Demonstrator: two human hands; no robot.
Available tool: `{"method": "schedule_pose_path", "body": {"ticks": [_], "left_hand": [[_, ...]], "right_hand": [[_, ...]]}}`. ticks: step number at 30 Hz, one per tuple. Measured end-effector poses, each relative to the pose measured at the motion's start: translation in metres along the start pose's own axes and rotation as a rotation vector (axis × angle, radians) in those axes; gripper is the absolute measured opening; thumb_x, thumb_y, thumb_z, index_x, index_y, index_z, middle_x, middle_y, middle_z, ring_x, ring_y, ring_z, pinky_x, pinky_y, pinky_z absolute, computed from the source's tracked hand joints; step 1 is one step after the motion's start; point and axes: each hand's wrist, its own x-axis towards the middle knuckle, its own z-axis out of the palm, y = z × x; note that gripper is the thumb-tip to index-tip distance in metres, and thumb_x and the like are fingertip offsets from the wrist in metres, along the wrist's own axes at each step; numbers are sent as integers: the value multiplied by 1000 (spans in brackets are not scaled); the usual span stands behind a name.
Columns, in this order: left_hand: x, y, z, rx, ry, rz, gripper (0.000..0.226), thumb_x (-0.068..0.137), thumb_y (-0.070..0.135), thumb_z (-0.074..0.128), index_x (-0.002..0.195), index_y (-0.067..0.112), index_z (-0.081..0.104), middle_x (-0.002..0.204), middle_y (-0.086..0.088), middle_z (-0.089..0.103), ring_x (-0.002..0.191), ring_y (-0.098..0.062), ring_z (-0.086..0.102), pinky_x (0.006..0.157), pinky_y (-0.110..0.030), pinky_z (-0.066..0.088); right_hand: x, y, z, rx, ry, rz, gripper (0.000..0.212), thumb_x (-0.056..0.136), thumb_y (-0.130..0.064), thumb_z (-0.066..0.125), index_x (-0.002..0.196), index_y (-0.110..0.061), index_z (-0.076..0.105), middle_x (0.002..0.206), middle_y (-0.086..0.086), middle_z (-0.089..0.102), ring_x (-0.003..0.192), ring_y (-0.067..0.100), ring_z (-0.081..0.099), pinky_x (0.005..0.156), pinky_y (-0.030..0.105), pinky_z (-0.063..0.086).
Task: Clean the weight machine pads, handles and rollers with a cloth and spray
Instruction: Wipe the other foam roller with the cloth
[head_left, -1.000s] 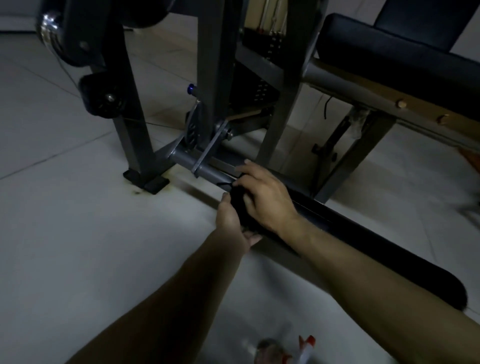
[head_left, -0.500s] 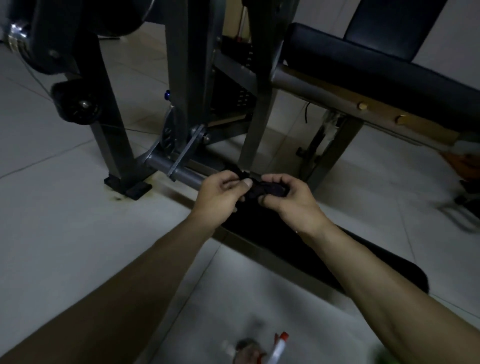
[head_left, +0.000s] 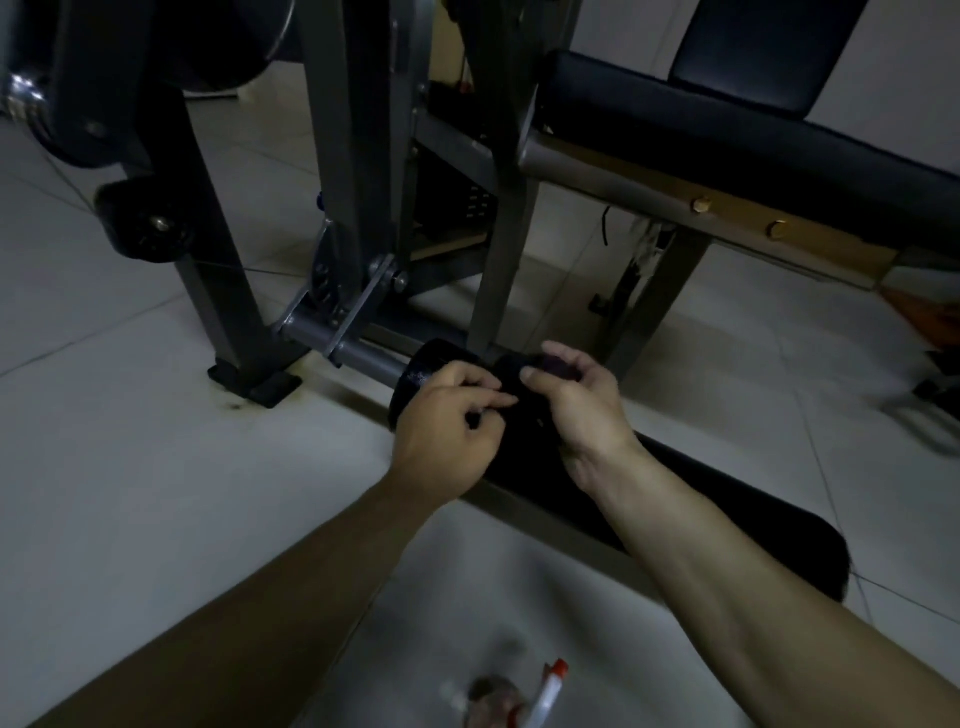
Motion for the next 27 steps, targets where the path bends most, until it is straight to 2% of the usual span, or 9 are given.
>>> {"method": "schedule_pose_path", "body": {"ticks": [3, 4, 6, 8, 10, 13, 17, 22, 27], "left_hand": [[-2, -19, -18, 89, 238, -261, 34, 87, 16, 61, 117, 24, 74, 123, 6, 59, 114, -18, 59, 97, -40, 53], [-2, -28, -22, 110, 289, -382, 38, 87, 17, 63, 124, 24, 69, 128, 2, 58, 118, -22, 58, 99, -43, 52], [4, -42, -26, 55, 318, -659, 53, 88, 21, 66, 140, 19, 57, 142, -4, 53, 127, -29, 54, 105, -46, 48], [9, -52, -24, -163, 308, -891, 62, 91, 27, 65, 149, 14, 47, 145, -10, 53, 129, -32, 54, 110, -48, 46], [13, -54, -19, -419, 300, -1061, 54, 94, 32, 63, 142, 11, 52, 136, -13, 61, 120, -33, 59, 108, -49, 48], [16, -50, -13, -775, 307, -1243, 46, 93, 44, 64, 126, 13, 61, 118, -14, 68, 100, -30, 65, 94, -45, 57], [13, -53, -2, -1112, 307, -1260, 42, 94, 44, 65, 128, 18, 60, 117, -17, 65, 110, -39, 65, 98, -54, 55], [8, -64, 2, -1203, 288, -1257, 51, 89, 53, 64, 130, 22, 61, 127, -16, 66, 116, -38, 63, 100, -57, 52], [0, -48, 27, -1094, 320, -1288, 90, 78, 74, 65, 147, 20, 46, 131, -14, 61, 119, -36, 59, 103, -57, 49]], "right_hand": [[8, 17, -10, -610, -100, -659, 57, 88, 0, 73, 140, -16, 55, 132, -2, 59, 120, 2, 58, 107, 21, 47], [13, 29, -18, -852, -211, -821, 62, 87, 0, 73, 144, -14, 53, 141, 1, 54, 128, 8, 53, 111, 26, 45], [19, 55, -32, -1225, -368, -955, 68, 87, -5, 71, 151, -12, 47, 157, 6, 43, 143, 22, 45, 117, 40, 41], [19, 70, -37, -1343, -299, -979, 64, 93, -18, 67, 153, -15, 45, 163, 10, 38, 151, 29, 35, 123, 49, 32], [18, 74, -34, -1338, -212, -958, 62, 97, -28, 64, 155, -18, 43, 163, 12, 38, 152, 29, 33, 125, 51, 27], [17, 81, -26, -1285, -202, -889, 74, 90, -9, 72, 157, -15, 40, 164, 12, 37, 152, 26, 34, 126, 45, 26], [22, 76, 11, -1237, -234, -904, 75, 83, 4, 69, 153, -11, 46, 161, 13, 40, 150, 25, 37, 127, 32, 17], [43, 58, 77, -1222, -366, -922, 55, 97, -7, 62, 149, -17, 52, 161, 8, 43, 145, 28, 44, 123, 35, 26], [23, 60, -9, -1301, -329, -1001, 45, 98, -11, 60, 143, -13, 58, 153, 9, 52, 139, 26, 53, 118, 43, 41]]}}
